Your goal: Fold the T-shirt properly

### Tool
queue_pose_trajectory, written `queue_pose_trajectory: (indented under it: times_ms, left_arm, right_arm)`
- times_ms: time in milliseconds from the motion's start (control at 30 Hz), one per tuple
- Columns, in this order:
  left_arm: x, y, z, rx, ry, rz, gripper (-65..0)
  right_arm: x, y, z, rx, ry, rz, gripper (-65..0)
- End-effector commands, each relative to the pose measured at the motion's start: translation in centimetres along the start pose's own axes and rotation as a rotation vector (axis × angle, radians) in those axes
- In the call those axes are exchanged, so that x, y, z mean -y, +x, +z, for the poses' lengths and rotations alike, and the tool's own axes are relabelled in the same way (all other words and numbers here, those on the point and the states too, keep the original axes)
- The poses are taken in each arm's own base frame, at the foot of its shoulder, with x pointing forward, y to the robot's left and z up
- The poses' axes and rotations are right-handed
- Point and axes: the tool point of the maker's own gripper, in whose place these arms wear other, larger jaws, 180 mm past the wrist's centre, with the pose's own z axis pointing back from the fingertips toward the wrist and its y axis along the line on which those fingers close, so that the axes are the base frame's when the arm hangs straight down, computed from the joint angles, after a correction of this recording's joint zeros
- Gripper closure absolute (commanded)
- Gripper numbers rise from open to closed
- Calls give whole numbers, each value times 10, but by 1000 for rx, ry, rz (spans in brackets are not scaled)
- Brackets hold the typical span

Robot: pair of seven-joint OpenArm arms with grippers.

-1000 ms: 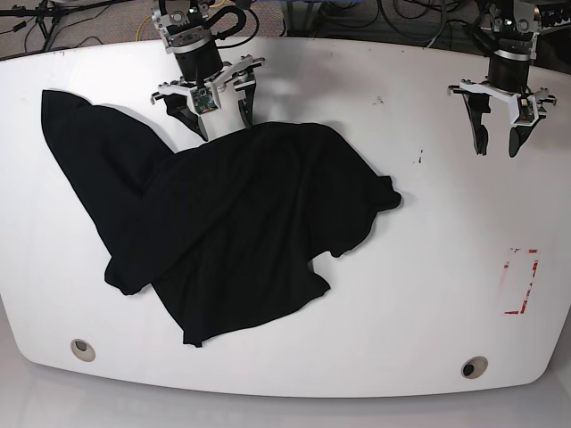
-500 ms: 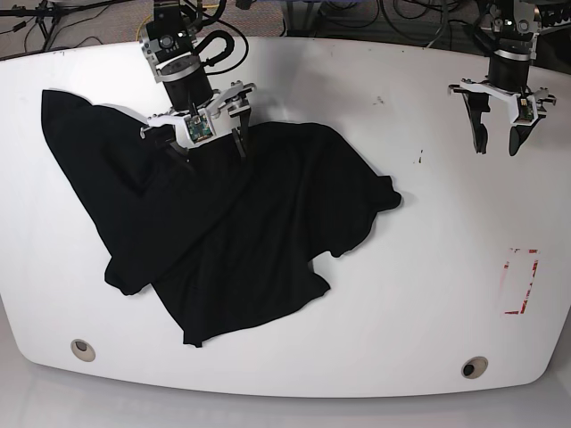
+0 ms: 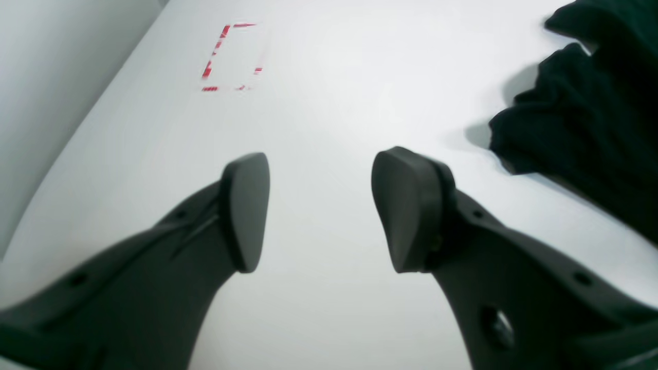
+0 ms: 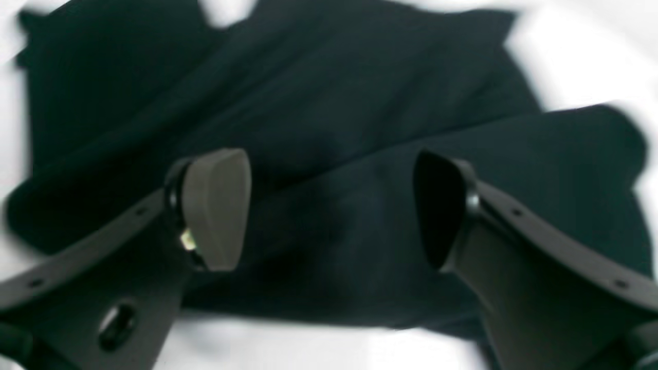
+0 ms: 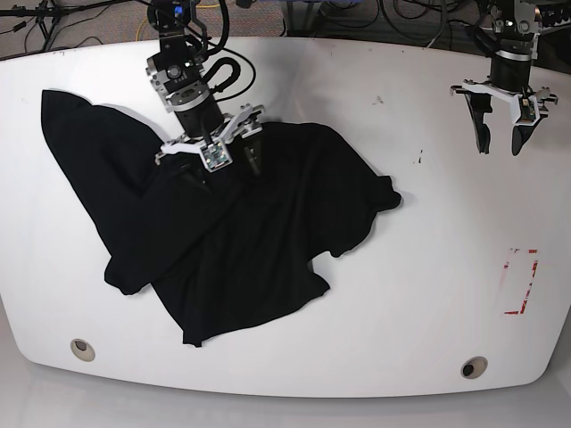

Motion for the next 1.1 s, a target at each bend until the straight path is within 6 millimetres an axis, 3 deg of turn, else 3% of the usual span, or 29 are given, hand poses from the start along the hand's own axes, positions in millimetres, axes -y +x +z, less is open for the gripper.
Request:
queue_pose_trajectory:
  times_ms: [0, 100, 367, 1067]
  left_arm:
    - [-2, 15, 1, 48, 2, -13, -329]
    - [-2, 20, 0, 62, -1, -13, -330]
    - [-2, 19, -1, 63, 2, -13, -332]
    - [-3, 26, -4, 86, 0, -20, -332]
  right_arm:
    - [-1, 5, -1, 33, 1, -6, -467]
    - [-11, -9, 1, 0, 26, -18, -466]
    - [-14, -23, -2, -20, 34, -48, -469]
    - [-12, -22, -12, -19, 54, -16, -472]
